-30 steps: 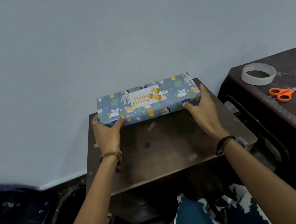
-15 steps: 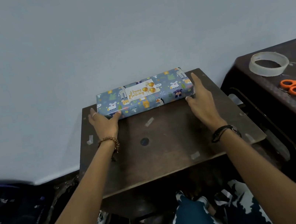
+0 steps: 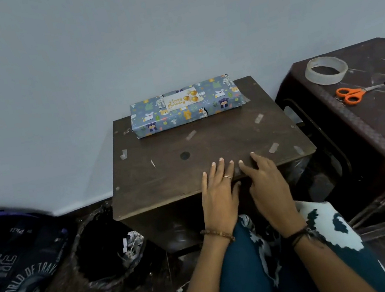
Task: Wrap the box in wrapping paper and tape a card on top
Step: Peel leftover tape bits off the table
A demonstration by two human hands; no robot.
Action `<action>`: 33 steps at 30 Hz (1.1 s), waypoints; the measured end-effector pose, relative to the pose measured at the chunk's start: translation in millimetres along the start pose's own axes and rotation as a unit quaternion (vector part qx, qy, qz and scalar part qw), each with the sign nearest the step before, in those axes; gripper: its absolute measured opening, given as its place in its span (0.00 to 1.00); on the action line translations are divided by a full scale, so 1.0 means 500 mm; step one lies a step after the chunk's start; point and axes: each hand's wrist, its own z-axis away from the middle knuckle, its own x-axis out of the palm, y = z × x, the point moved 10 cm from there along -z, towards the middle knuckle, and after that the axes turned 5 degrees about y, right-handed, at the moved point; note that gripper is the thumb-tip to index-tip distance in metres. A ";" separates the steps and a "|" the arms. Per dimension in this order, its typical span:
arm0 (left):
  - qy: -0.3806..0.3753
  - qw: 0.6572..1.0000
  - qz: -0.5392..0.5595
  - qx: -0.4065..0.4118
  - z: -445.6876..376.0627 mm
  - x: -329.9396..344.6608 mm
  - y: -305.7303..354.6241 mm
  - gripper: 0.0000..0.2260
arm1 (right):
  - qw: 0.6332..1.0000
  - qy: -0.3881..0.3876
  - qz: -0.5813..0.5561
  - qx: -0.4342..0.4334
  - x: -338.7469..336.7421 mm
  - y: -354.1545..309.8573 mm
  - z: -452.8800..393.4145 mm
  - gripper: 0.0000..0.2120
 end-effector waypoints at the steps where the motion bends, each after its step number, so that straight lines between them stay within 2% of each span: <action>1: -0.001 1.000 -0.010 0.012 0.005 -0.003 0.005 0.21 | 1.000 -0.003 -0.009 -0.001 -0.002 -0.002 0.006 0.29; 7: -0.025 0.999 0.030 0.017 0.000 -0.008 -0.005 0.19 | 0.992 0.032 -0.118 0.043 -0.030 0.024 -0.005 0.19; 10: -0.034 0.998 0.059 -0.004 -0.004 -0.006 -0.018 0.17 | 0.992 0.067 -0.095 0.039 -0.036 0.026 -0.010 0.15; 13: -0.037 0.998 0.053 -0.006 -0.005 -0.003 -0.022 0.17 | 0.994 0.080 -0.064 0.026 -0.038 0.021 -0.012 0.15; 21: -0.039 0.998 0.042 0.003 -0.004 0.002 -0.028 0.17 | 0.996 0.081 -0.019 -0.006 -0.039 0.007 -0.012 0.13; 33: -0.030 0.999 0.038 0.003 -0.002 -0.001 -0.025 0.17 | 0.998 0.029 -0.049 0.006 -0.033 0.013 -0.023 0.10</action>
